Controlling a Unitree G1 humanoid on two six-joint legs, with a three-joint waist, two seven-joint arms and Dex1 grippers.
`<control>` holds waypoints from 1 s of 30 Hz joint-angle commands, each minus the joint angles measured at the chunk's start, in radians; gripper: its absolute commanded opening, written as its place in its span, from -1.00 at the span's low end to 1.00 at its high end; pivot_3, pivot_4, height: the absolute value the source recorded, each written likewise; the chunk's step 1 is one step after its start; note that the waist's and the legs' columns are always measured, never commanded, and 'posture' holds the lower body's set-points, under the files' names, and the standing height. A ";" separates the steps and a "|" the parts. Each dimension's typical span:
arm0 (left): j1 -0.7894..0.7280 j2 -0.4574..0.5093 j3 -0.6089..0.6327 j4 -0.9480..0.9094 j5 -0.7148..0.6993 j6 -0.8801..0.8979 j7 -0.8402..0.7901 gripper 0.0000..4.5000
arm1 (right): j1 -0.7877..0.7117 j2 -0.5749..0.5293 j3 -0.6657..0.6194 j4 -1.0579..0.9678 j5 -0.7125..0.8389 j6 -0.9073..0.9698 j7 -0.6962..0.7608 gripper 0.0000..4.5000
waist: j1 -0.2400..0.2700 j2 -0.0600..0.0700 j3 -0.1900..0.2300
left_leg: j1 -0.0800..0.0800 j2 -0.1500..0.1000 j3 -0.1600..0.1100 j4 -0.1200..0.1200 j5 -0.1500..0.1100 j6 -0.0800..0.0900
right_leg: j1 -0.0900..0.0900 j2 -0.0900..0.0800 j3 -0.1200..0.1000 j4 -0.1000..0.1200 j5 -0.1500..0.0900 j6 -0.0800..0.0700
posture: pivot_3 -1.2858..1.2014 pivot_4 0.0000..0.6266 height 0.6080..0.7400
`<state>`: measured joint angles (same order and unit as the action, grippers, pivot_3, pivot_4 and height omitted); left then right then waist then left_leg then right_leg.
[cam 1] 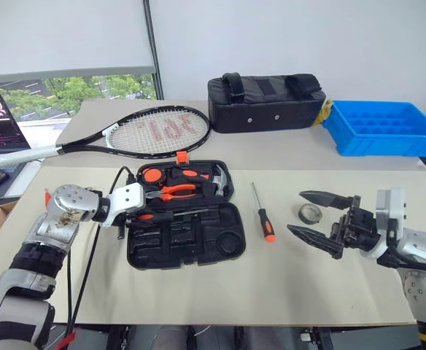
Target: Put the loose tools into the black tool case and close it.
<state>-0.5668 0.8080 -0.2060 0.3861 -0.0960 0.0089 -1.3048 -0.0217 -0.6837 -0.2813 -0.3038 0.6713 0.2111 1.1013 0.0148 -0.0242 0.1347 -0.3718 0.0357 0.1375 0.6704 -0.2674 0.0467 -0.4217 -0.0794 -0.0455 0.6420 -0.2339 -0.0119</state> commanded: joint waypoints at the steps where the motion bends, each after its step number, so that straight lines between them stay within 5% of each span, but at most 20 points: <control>1: -0.021 -0.011 0.081 -0.018 -0.036 -0.026 0.047 0.45 | -0.003 -0.019 -0.010 -0.036 0.023 0.017 0.004 1.00 | -0.001 0.000 0.000 | 0.000 0.000 0.000 0.000 0.000 0.000 | 0.000 0.000 0.000 0.000 0.000 0.000 | 0.03 -0.52 0.57; 4: -0.017 -0.014 0.163 -0.125 -0.143 0.031 0.041 0.91 | -0.002 -0.022 -0.011 -0.041 0.025 0.025 0.006 1.00 | -0.002 0.000 0.000 | -0.002 0.001 -0.001 0.002 0.000 0.000 | -0.001 0.000 0.000 0.000 0.000 0.000 | 0.03 -0.52 0.57; 10: 0.012 -0.059 0.271 -0.312 -0.296 0.257 0.142 0.91 | -0.008 -0.018 -0.007 -0.048 0.025 0.038 -0.008 1.00 | -0.006 0.000 0.000 | -0.007 0.003 -0.002 0.007 -0.001 0.001 | -0.002 0.001 0.000 0.000 0.000 0.000 | 0.03 -0.52 0.57; 22: 0.172 -0.169 0.162 -0.289 -0.085 0.167 0.361 -0.95 | -0.019 -0.025 -0.001 -0.066 0.029 0.057 -0.031 1.00 | -0.003 0.000 0.000 | -0.005 0.003 -0.002 0.006 -0.001 0.001 | -0.001 0.002 0.001 0.000 0.000 0.001 | 0.03 -0.52 0.57; 30: 0.156 -0.179 0.126 -0.239 -0.014 0.125 0.395 -0.99 | -0.012 -0.027 -0.009 -0.077 0.030 0.060 -0.041 1.00 | -0.003 0.000 0.000 | -0.006 0.003 -0.002 0.006 -0.001 0.002 | -0.001 0.001 0.002 0.000 0.000 0.001 | 0.03 -0.52 0.57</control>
<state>-0.3945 0.6243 -0.0640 0.1358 -0.1362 0.1652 -0.9195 -0.0281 -0.6968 -0.2662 -0.3471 0.6834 0.2692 1.0640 0.0120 -0.0240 0.1346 -0.3770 0.0384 0.1352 0.6766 -0.2688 0.0483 -0.4226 -0.0785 -0.0432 0.6421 -0.2343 -0.0113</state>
